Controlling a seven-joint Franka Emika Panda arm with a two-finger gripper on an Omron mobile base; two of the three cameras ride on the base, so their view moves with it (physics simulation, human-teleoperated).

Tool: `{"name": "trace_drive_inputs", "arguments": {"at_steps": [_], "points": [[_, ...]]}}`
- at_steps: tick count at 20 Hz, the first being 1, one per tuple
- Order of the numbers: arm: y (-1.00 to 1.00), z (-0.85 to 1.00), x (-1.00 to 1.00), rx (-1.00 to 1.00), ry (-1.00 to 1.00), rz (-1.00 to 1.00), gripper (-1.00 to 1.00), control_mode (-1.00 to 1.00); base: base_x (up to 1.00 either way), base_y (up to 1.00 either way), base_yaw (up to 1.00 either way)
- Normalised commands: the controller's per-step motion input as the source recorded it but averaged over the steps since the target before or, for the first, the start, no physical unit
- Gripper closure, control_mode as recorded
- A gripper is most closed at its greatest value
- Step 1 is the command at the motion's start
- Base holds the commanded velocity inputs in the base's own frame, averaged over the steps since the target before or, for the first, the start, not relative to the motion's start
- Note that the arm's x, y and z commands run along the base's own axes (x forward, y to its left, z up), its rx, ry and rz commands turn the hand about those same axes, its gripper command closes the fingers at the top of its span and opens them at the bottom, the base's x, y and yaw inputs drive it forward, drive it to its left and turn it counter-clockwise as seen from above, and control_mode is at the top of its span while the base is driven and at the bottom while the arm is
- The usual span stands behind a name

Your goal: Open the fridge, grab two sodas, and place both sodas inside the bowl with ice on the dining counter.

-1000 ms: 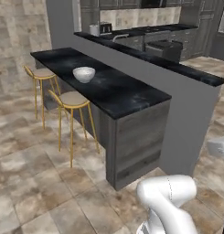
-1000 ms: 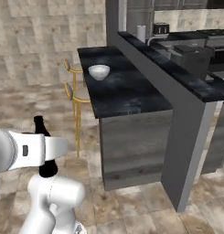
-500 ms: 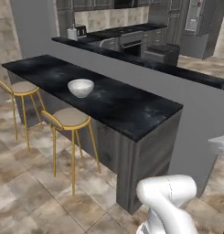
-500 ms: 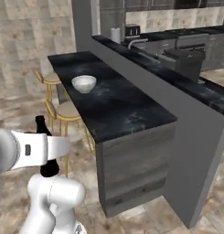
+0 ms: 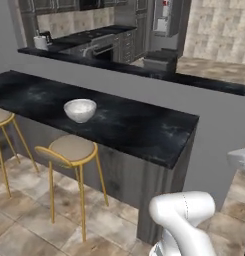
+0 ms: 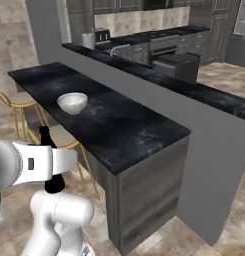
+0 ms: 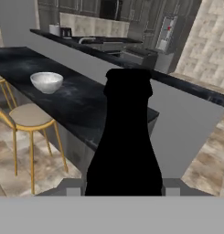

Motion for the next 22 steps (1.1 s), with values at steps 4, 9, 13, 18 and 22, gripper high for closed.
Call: {"name": "trace_drive_inputs", "arguments": {"at_steps": [4, 9, 13, 18, 22], "points": [[0.0, 0.0, 0.0, 0.0, 0.0, 0.0, 1.0, 1.0, 0.32, 0.86, -0.44], [0.0, 0.0, 0.0, 0.0, 0.0, 0.0, 1.0, 1.0, 0.11, 0.92, -0.41], [0.0, 0.0, 0.0, 0.0, 0.0, 0.0, 1.0, 1.0, 0.0, 0.91, -0.41], [0.0, 0.0, 0.0, 0.0, 0.0, 0.0, 1.0, 1.0, 0.0, 0.82, -0.45], [0.0, 0.0, 0.0, 0.0, 0.0, 0.0, 1.0, 1.0, 0.04, 0.79, -0.47]]}}
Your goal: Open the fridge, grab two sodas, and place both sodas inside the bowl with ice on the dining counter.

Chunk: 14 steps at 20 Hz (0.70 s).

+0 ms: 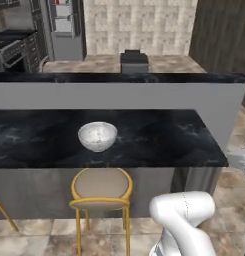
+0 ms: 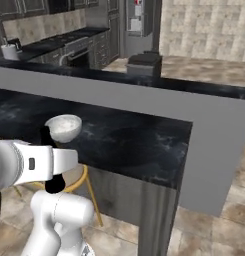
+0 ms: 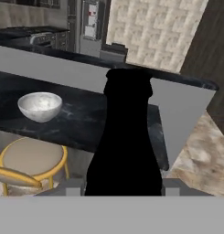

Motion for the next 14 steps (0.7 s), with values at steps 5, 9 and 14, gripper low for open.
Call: {"name": "trace_drive_inputs", "arguments": {"at_steps": [5, 9, 14], "points": [[0.0, 0.0, 0.0, 0.0, 0.0, 0.0, 1.0, 1.0, 0.07, 0.82, -0.45], [0.0, 0.0, 0.0, 0.0, 0.0, 0.0, 1.0, 1.0, 0.06, 0.84, -0.44], [0.06, 0.0, 0.17, 0.0, 0.02, -0.03, 1.0, -1.0, 0.38, 0.43, -0.26]]}}
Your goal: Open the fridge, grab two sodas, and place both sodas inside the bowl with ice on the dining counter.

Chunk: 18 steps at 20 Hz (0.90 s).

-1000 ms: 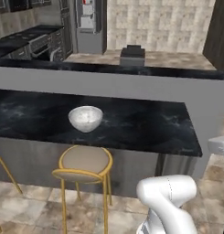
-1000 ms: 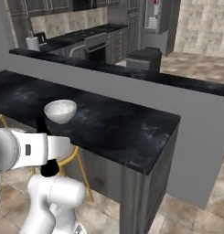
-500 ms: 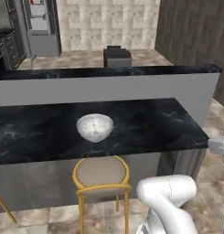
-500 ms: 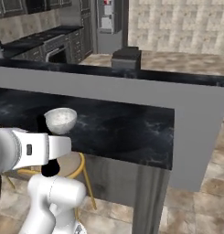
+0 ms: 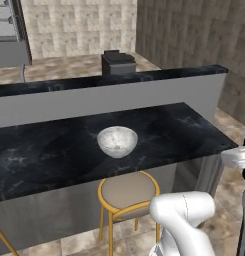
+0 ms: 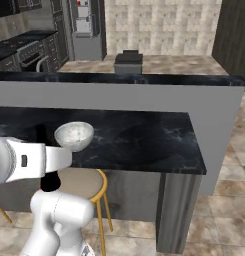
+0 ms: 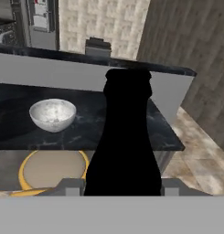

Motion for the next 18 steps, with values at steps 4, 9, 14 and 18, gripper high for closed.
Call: {"name": "trace_drive_inputs", "arguments": {"at_steps": [4, 9, 14, 18], "points": [[0.62, -0.05, 0.98, -0.05, 0.15, -0.02, 1.0, -1.0, 0.0, 0.0, 0.0], [0.44, -0.16, 1.0, -0.05, 0.19, 0.1, 1.0, -1.0, 0.0, 0.0, 0.0], [0.3, -0.25, 1.0, 0.0, 0.12, 0.26, 1.0, -1.0, 0.0, 0.0, 0.0], [0.22, -0.4, 0.91, 0.0, 0.11, 0.33, 1.0, -1.0, 0.0, 0.0, 0.0]]}}
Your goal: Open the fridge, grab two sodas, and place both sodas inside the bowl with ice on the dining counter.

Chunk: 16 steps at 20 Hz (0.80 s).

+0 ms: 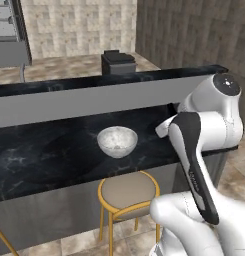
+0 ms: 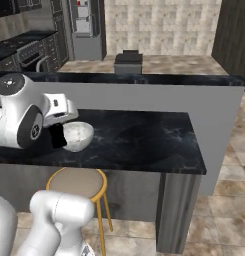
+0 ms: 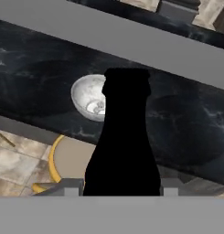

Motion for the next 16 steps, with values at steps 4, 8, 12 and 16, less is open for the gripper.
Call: {"name": "trace_drive_inputs", "arguments": {"at_steps": [4, 8, 12, 16], "points": [[0.33, -0.5, 0.74, -0.06, 0.09, 0.31, 1.0, -1.0, 0.0, 0.0, 0.0], [0.37, -0.46, 0.49, -0.2, 0.1, 0.2, 1.0, -1.0, 0.0, 0.0, 0.0], [0.27, -0.23, 0.42, -0.18, 0.06, 0.12, 1.0, -1.0, 0.0, 0.0, 0.0], [0.2, -0.02, 0.46, -0.15, 0.06, 0.1, 1.0, -1.0, 0.0, 0.0, 0.0]]}}
